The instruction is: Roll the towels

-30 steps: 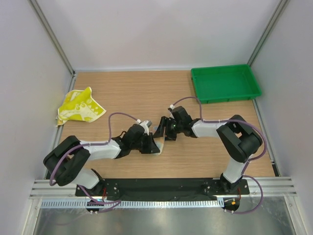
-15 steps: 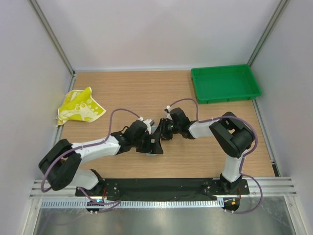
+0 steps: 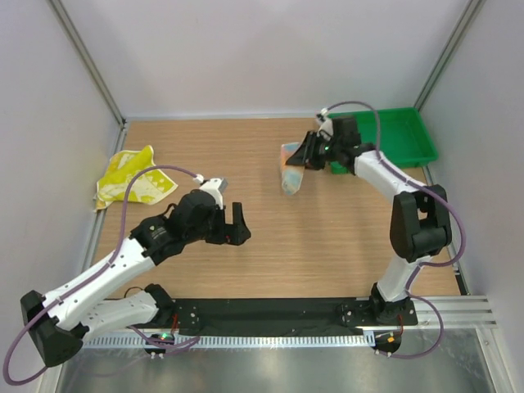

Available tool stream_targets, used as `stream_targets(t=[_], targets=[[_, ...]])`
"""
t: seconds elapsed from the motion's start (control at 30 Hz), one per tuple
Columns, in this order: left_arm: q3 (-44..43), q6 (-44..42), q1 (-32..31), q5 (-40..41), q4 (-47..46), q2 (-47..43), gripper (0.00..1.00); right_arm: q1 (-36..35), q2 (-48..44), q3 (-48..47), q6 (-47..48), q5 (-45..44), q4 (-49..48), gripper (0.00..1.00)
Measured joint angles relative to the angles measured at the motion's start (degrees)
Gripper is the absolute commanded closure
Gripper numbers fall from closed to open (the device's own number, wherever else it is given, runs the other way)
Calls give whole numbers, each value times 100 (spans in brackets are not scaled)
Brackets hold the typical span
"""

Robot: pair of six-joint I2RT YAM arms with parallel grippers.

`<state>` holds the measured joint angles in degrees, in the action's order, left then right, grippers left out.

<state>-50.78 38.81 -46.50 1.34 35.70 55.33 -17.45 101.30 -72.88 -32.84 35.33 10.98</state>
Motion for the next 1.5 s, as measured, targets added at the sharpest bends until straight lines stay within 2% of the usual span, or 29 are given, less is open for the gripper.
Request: stream_targets(t=[0.17,0.3,0.47,0.7,0.87,1.17,1.4,1.5], targets=[[-20,-87,2,428,782,-387,6,1078,35,-1392,702,-201,1163,99],[-20,-184,2,664,1172,-686,5,1790,413,-2621,1161,-365,1814,99],[-20,-212,2,774,1381,-837,5,2350,1521,-3945,1534,-264,2194,99],[-17,-332,2,807,1436,-831,4,2424,3403,-5265,2227,105,2769,99],[26,-337,2,807,1423,-831,4,2430,4151,-5427,2396,660,2824,99],[116,-358,2,802,1368,-831,4,2485,4765,-5379,2229,1718,2243,99],[162,-411,2,791,1276,-765,4,2382,4878,-5375,2124,1912,1917,98],[192,-457,2,785,1211,-743,4,2282,4896,-5423,2166,1847,1923,92]])
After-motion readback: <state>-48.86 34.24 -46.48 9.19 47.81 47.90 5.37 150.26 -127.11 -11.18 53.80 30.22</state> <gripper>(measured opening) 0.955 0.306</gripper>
